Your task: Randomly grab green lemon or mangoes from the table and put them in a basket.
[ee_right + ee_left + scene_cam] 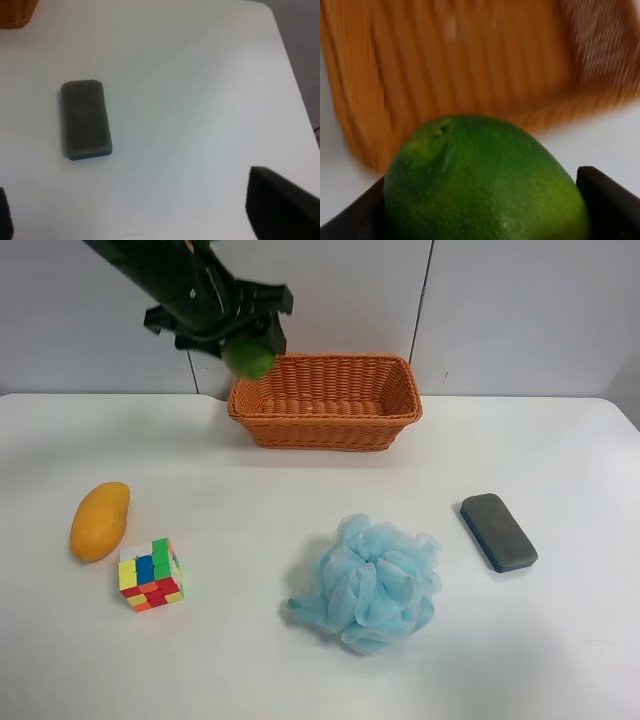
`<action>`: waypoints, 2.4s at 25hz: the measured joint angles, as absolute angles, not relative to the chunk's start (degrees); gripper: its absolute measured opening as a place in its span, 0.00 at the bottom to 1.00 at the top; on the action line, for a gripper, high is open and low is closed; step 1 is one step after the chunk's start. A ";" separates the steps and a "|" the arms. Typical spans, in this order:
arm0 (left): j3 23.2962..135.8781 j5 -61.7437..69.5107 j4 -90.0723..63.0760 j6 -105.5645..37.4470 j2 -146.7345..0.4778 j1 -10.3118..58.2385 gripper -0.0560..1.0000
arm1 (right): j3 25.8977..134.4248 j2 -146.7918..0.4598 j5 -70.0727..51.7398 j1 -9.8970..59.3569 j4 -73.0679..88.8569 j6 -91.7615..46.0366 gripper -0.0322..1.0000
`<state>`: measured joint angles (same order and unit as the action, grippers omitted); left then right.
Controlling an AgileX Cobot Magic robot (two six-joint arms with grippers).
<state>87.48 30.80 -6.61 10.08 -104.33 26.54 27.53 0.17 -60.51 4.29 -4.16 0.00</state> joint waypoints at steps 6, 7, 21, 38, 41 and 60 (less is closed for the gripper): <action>98.17 19.87 -5.97 9.12 -115.80 26.54 0.68 | 27.53 0.17 -60.51 4.29 -4.16 0.00 0.92; 99.66 18.72 -5.97 9.12 -117.64 26.54 0.68 | 27.53 0.17 -60.51 4.29 -4.16 0.00 0.92; 103.12 11.70 -5.36 8.99 -131.93 27.11 0.68 | 27.53 0.17 -60.51 4.29 -4.16 0.00 0.92; 103.12 13.77 -4.96 8.27 -131.70 27.11 0.99 | 27.53 0.17 -60.51 4.29 -4.16 0.00 0.92; 103.12 13.98 -4.91 8.27 -131.57 27.11 0.99 | 27.53 0.17 -60.51 4.29 -4.16 0.00 0.92; 103.12 55.78 12.97 6.55 -104.20 27.05 0.99 | 27.53 0.17 -60.51 4.29 -4.16 0.00 0.92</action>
<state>103.12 55.78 12.97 6.55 -104.20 27.05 27.53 0.17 -60.51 4.29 -4.16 0.00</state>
